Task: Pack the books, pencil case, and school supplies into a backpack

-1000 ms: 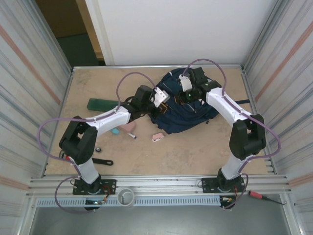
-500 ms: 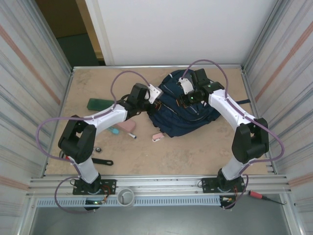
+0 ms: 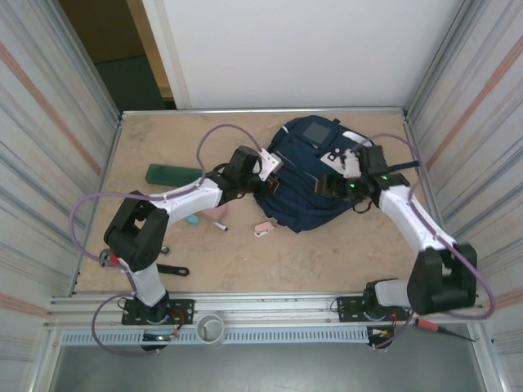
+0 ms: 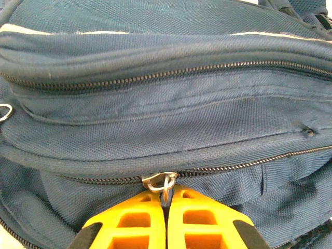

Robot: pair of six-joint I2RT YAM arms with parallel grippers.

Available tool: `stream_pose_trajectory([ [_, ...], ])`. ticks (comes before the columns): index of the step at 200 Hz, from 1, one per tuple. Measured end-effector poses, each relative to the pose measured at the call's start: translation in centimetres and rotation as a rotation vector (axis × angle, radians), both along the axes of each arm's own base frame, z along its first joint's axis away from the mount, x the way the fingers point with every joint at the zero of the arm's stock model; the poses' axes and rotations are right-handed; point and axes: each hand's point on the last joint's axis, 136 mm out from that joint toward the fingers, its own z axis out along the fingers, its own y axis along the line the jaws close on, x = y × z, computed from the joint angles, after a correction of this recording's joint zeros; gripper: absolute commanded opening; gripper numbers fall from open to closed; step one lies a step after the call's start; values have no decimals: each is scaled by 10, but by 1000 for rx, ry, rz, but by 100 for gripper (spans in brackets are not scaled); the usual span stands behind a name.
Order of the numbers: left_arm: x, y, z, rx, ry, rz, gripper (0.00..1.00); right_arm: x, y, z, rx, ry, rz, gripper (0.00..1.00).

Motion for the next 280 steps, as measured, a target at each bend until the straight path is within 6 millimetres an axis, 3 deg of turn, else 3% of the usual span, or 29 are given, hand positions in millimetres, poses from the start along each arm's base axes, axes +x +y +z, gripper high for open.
stream_pose_trajectory([
  [25, 0, -1, 0, -2, -2, -1, 0, -8, -47, -20, 35, 35, -216, 80],
  [50, -4, -2, -3, 1, 4, -6, 0, -8, -69, -48, 76, 111, -337, 79],
  [80, -13, -9, -6, 4, 11, -25, 0, 19, -67, -58, 128, 149, -343, 73],
  [128, -40, -34, -8, 10, 10, -77, 0, 82, -66, -47, 166, 128, -330, 68],
  [153, -55, -47, -8, 13, 6, -102, 0, 113, -55, -41, 150, 110, -281, 70],
  [174, -65, -55, -8, 5, 16, -117, 0, 120, -53, -29, 110, 66, -263, 76],
  [195, -71, -60, -7, -7, 23, -123, 0, 107, -60, -18, 66, 31, -281, 79],
  [220, -72, -62, -6, -15, 30, -117, 0, 65, -62, -14, 31, 11, -305, 82],
  [254, -72, -62, -5, -21, 36, -111, 0, 2, -41, -36, 42, 46, -277, 81],
  [280, -71, -62, -5, -23, 35, -110, 0, -20, -20, -50, 55, 80, -243, 75],
])
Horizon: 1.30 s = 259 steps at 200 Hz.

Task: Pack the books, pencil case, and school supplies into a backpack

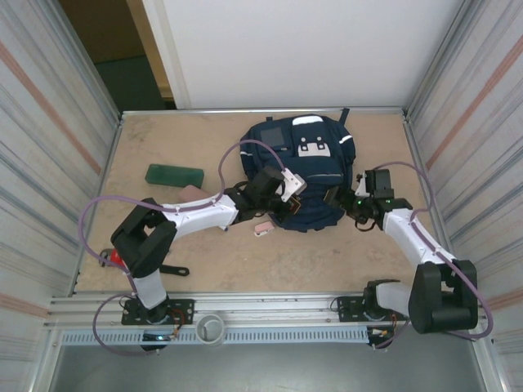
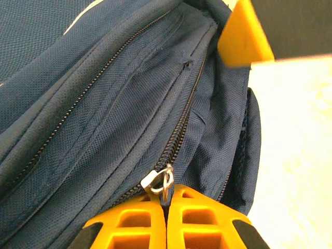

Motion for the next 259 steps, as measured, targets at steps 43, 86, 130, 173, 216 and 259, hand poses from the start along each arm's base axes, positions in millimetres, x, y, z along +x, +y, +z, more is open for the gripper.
stream_pose_trajectory([
  [43, 2, 1, 0, 3, -7, 9, 0, 10, -4, -7, -64, -12, -40, 26],
  [86, 7, 11, -9, 48, -51, 58, 0, 19, -23, -13, -78, -8, -76, 4],
  [130, 29, 36, -9, 75, -68, 138, 0, 33, -39, -3, -78, -34, -114, 0],
  [173, 44, 56, -14, 96, -54, 197, 0, 55, -42, 5, -97, -34, -102, 3],
  [216, 32, 40, -8, 65, -32, 163, 0, 64, -43, 5, -119, -24, -95, 37],
  [259, 14, 10, 7, 27, -22, 108, 0, 32, -48, 8, -173, -52, -116, 66],
])
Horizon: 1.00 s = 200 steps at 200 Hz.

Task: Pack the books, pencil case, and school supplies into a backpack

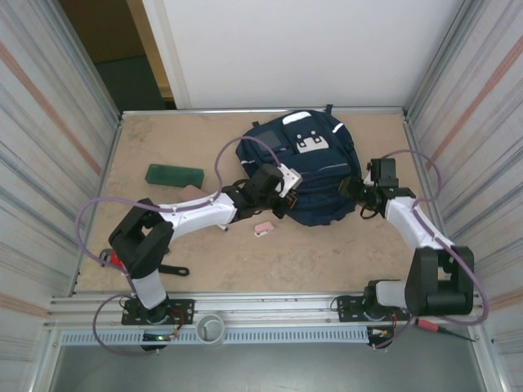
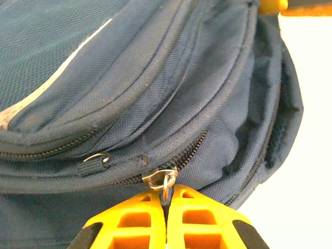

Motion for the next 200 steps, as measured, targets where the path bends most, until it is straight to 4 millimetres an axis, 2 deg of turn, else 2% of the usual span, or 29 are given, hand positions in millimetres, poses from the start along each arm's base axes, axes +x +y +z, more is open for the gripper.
stream_pose_trajectory([
  [26, -13, -12, 1, -8, 10, -35, 0, -31, 12, -16, 29, 19, 1, 74],
  [48, -18, -13, 0, -3, 20, -46, 0, -44, 17, -36, 19, 69, -11, 73],
  [59, -18, -13, -1, -3, 21, -47, 0, -43, 16, -42, 8, 81, -18, 65],
  [81, -16, -11, -1, 5, 14, -37, 0, -37, 13, -45, 3, 75, -40, 38],
  [101, -15, -7, -7, 22, 12, -26, 0, -32, 7, -46, 9, 65, -52, 20],
  [120, -12, 3, -17, 50, 15, -10, 0, -28, -6, -44, 14, 53, -83, 10],
  [148, 4, 27, -31, 84, 26, 42, 0, -27, -18, -44, 20, 52, -104, 3],
  [200, 53, 75, -32, 84, 33, 186, 0, -27, -14, -42, 43, 48, -86, 0],
])
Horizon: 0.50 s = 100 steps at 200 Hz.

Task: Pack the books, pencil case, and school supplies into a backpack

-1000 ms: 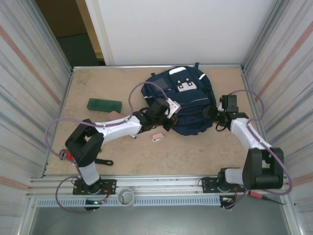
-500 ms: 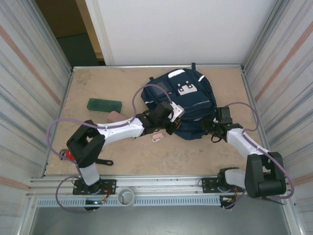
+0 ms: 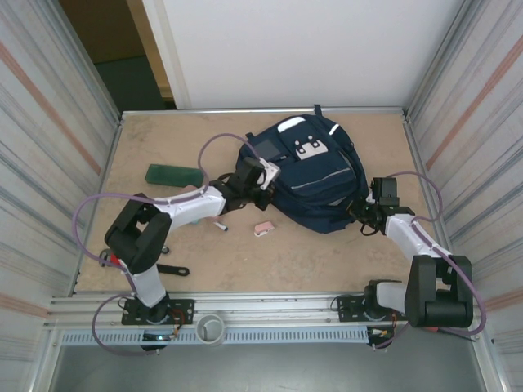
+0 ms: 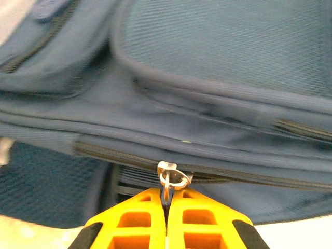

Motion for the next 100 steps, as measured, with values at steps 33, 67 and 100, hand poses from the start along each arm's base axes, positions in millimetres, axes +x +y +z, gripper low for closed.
stream_pose_trajectory([
  [33, 23, 16, -1, 8, 2, 59, 2, -1, 15, 0, 9, -3, 51, 0],
  [67, 39, 30, -7, 62, -3, 131, 25, 0, 35, 1, 3, -5, 114, 0],
  [100, 22, 52, 11, 56, -51, 172, 51, -3, 54, 2, -5, -10, 149, 0],
])
